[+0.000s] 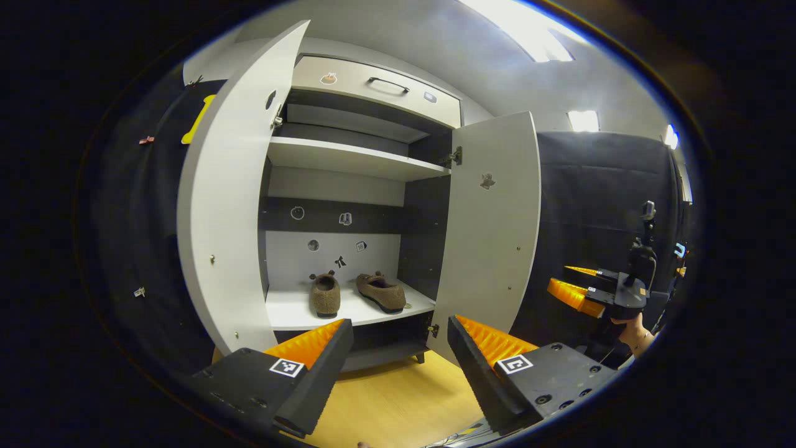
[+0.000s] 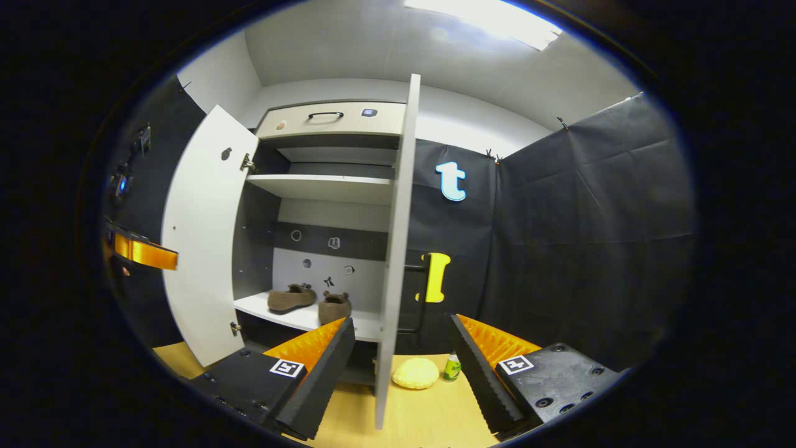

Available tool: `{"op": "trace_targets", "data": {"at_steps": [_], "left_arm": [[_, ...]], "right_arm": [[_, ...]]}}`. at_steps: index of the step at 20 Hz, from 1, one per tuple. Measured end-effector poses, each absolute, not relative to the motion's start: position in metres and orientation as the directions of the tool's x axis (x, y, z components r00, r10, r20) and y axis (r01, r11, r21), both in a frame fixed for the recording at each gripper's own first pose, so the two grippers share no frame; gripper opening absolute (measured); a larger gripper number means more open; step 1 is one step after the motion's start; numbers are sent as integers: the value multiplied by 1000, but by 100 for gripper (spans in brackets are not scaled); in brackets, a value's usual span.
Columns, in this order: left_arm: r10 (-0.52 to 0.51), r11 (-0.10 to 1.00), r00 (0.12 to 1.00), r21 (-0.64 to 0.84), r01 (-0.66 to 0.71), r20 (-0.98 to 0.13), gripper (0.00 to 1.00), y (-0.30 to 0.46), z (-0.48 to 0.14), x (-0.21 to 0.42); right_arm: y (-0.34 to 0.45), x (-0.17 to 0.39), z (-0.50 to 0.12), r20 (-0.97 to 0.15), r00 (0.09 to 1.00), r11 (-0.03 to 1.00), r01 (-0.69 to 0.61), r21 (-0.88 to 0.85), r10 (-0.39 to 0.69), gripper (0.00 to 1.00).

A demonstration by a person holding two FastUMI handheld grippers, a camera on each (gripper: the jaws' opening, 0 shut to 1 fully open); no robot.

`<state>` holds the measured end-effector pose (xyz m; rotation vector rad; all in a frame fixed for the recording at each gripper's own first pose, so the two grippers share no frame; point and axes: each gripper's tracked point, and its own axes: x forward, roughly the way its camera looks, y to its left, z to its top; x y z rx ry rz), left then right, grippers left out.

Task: Grab one shoe with the right hand and put it into the shoe cabinet, grab the other shoe with the left hand and put it into the shoe cabinet; then close the right door with the right hand and the left door with the left hand.

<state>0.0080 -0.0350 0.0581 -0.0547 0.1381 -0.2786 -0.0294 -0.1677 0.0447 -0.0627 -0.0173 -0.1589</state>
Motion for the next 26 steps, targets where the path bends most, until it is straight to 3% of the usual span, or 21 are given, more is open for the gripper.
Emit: {"op": "trace_targets", "data": {"at_steps": [7,17,26], "left_arm": [[-132,990,986,-61,127,-106,97,6,72,-23],[97,993,987,-49,-104,-128,96,73,64,-50],[173,982,974,-50,-181,-145,98,102,58,-66]], "right_arm": [[-212,29,36,-8,988,988,153,13,-153,98],[-157,48,33,-3,997,997,-75,33,75,95],[-87,87,29,3,969,967,-246,63,247,95]]}}
